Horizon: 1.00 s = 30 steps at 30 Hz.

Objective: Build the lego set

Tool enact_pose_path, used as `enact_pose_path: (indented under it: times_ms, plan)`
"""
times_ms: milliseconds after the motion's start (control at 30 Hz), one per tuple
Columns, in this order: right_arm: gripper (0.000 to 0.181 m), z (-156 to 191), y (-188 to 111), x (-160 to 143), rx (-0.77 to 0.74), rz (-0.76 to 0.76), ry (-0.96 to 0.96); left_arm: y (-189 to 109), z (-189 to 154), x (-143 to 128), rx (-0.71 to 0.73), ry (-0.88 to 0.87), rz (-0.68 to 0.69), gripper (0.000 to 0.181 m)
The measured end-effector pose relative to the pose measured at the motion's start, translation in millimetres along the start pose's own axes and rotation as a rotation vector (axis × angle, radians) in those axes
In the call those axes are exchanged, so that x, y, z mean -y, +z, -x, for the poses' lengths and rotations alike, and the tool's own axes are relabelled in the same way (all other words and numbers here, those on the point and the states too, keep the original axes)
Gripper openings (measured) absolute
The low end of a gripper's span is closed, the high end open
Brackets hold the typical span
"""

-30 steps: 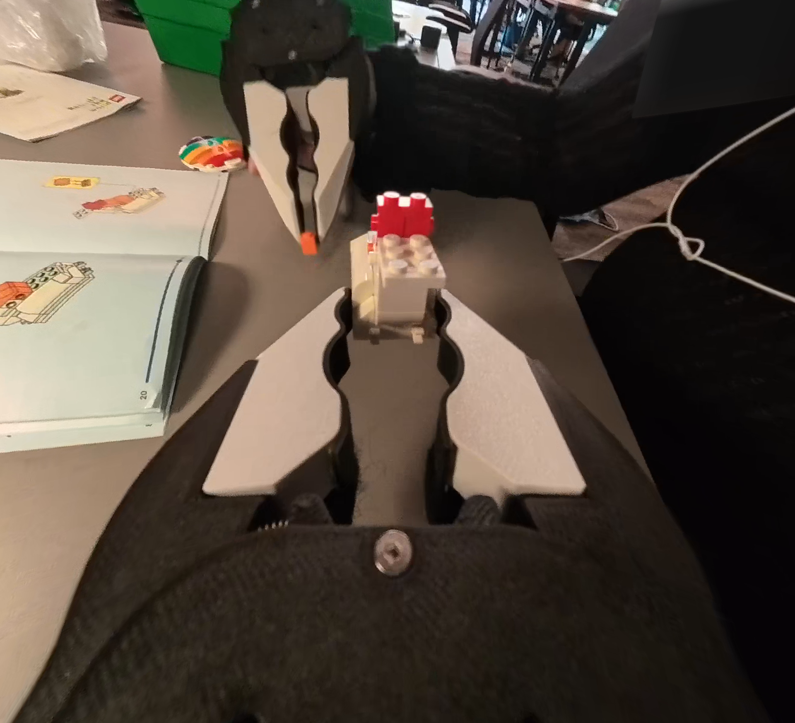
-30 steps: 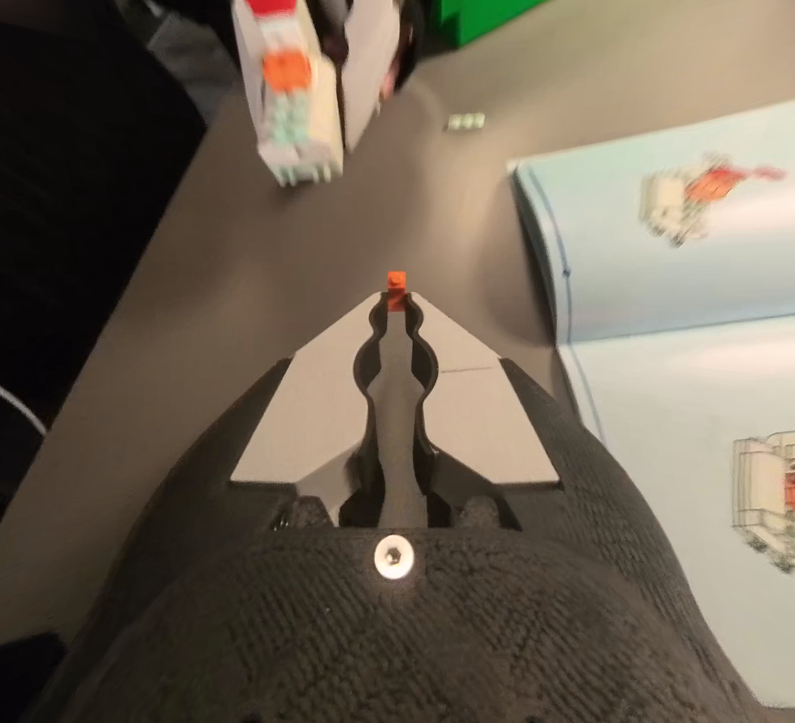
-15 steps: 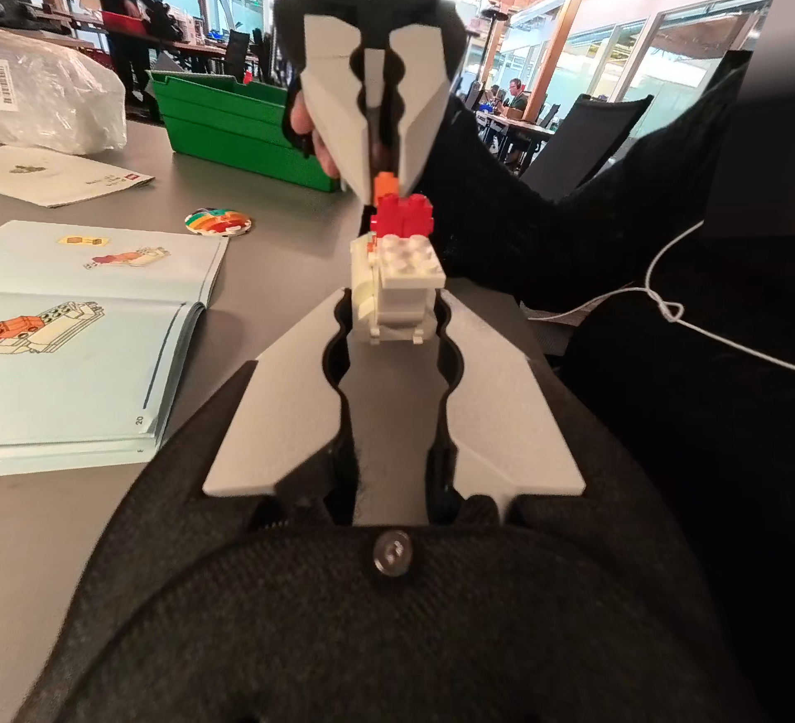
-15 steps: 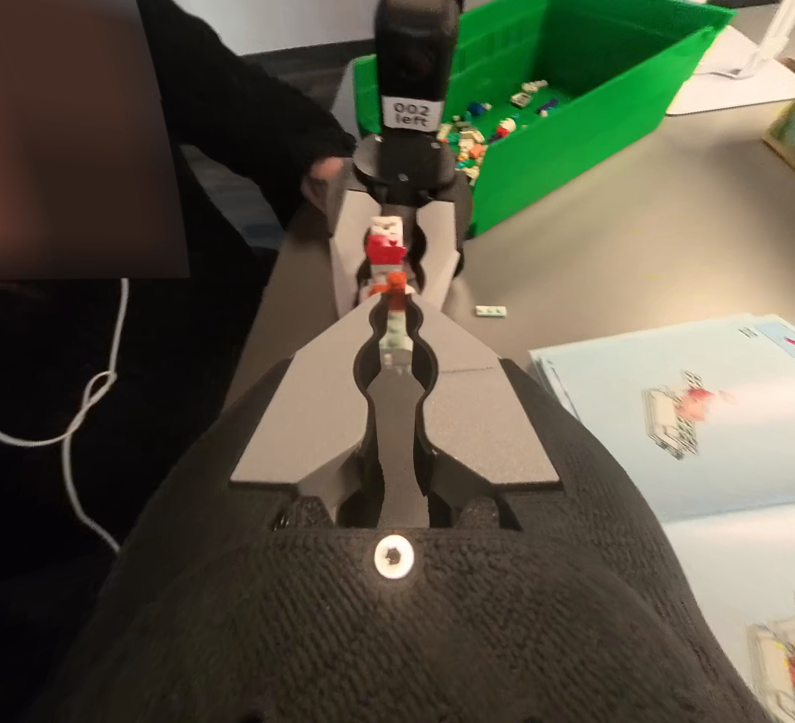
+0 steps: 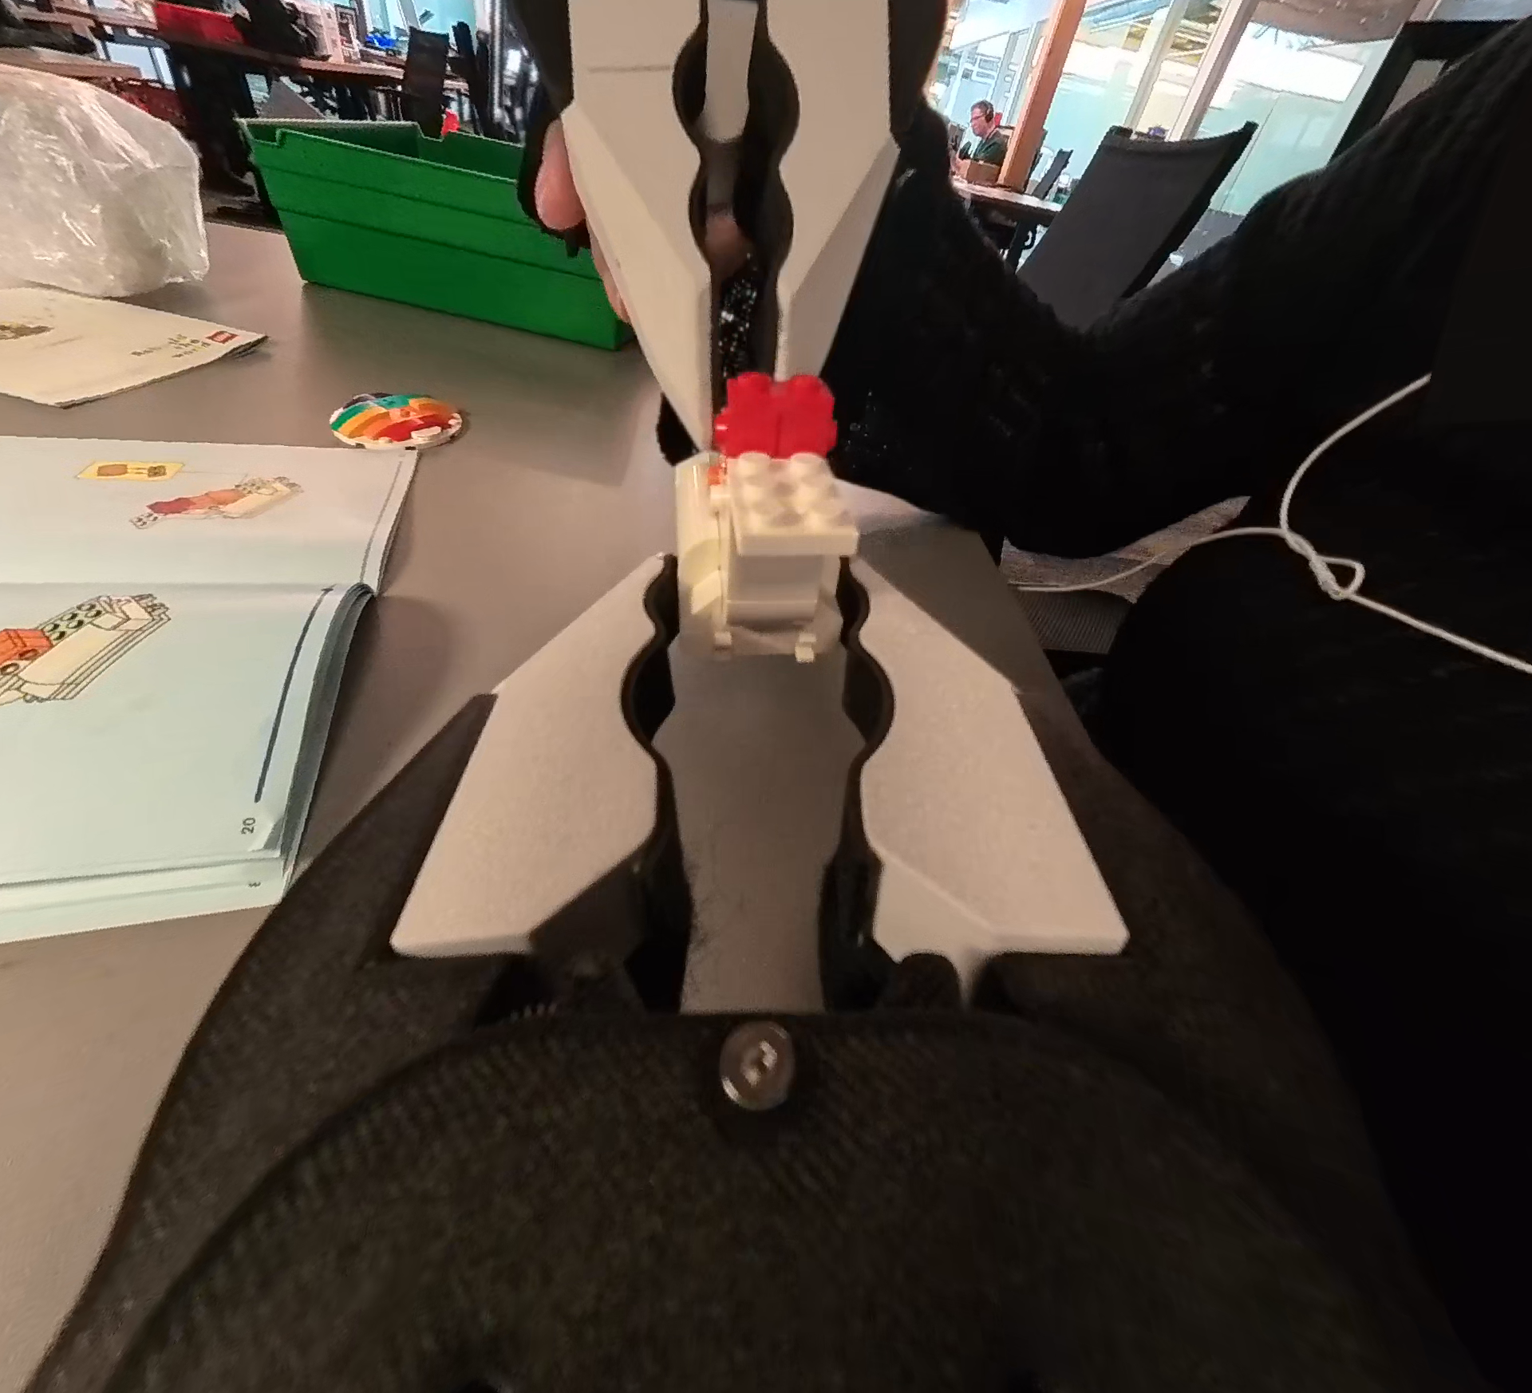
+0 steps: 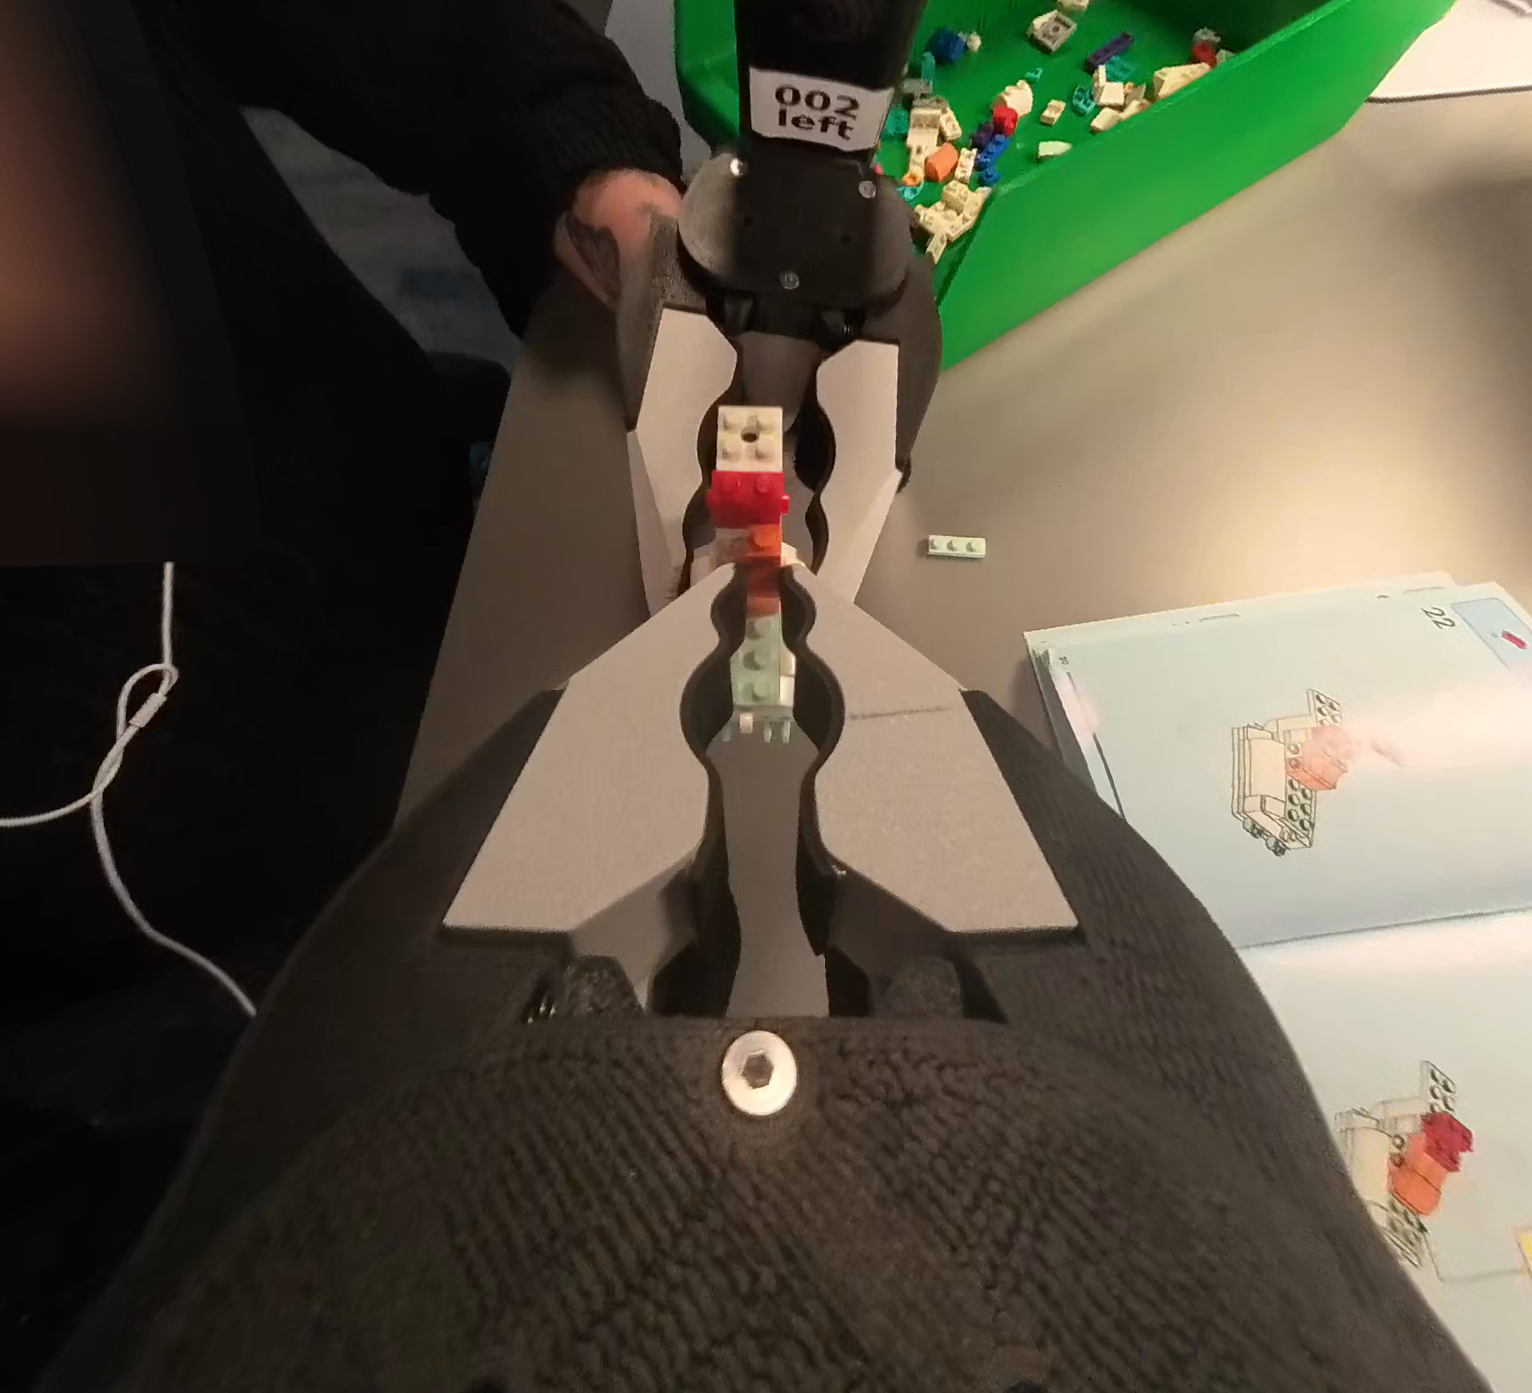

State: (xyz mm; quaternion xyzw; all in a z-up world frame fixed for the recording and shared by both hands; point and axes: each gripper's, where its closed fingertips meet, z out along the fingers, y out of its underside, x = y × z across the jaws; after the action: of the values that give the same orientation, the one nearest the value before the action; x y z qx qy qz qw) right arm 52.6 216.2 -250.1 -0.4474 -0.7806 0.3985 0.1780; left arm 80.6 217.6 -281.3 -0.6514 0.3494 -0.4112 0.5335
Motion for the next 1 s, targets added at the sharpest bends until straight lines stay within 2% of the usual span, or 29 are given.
enact_pose_path:
  times_ms: [467,700,867,1000]
  plan:
    - [0.010,3.1,2.0,0.7,0.003,0.039,-0.003,0.4,-1.5,-0.6,-0.004,0.014,0.003,0.037]
    - [0.022,-4.0,-9.7,7.7,-0.076,-0.043,-0.023,0.5,-1.3,-0.4,-0.004,0.014,0.001,0.037]
    - [0.048,-3.7,-20.4,4.8,-0.245,-0.085,-0.191,-1.5,2.7,2.8,0.003,-0.016,-0.022,0.037]
    - [0.084,-12.8,-19.0,-3.1,-0.553,-0.011,-0.493,-3.7,9.1,5.2,0.019,-0.063,-0.043,0.036]
